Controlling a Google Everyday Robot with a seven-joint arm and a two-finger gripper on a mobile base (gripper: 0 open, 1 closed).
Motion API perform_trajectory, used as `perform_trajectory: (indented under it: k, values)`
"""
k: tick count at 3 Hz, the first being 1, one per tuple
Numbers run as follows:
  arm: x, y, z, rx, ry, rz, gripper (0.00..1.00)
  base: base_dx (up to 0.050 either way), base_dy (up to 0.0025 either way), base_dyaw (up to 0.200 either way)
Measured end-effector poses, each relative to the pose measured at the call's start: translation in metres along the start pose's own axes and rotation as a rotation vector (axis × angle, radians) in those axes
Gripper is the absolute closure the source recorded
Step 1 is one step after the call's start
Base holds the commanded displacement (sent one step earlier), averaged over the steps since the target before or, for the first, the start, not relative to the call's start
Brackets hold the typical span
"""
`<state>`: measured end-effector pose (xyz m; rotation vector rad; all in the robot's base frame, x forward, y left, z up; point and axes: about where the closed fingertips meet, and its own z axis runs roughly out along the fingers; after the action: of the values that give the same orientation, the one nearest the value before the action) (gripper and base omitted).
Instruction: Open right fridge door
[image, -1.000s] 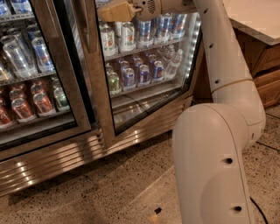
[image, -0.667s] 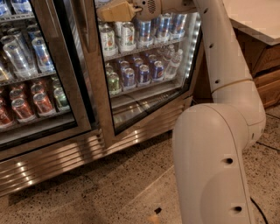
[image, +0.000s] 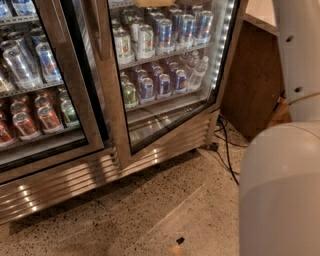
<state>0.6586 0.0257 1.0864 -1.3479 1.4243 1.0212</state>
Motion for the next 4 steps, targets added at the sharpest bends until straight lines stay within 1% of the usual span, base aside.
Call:
perform_trajectory:
  k: [1, 2, 3, 4]
  values:
    - [-0.01, 0.039, 0.007, -0.033, 0.055, 0.035, 1.0, 0.0, 0.0, 0.0]
    - [-0.004, 0.066, 0.041, -0.107, 0.081, 0.062, 1.0, 0.0, 0.0, 0.0]
    - [-0.004, 0.066, 0.041, -0.107, 0.081, 0.062, 1.0, -0.049, 0.00018, -0.001]
    - [-0.004, 0.066, 0.041, -0.107, 0.081, 0.062, 1.0, 0.0, 0.0, 0.0]
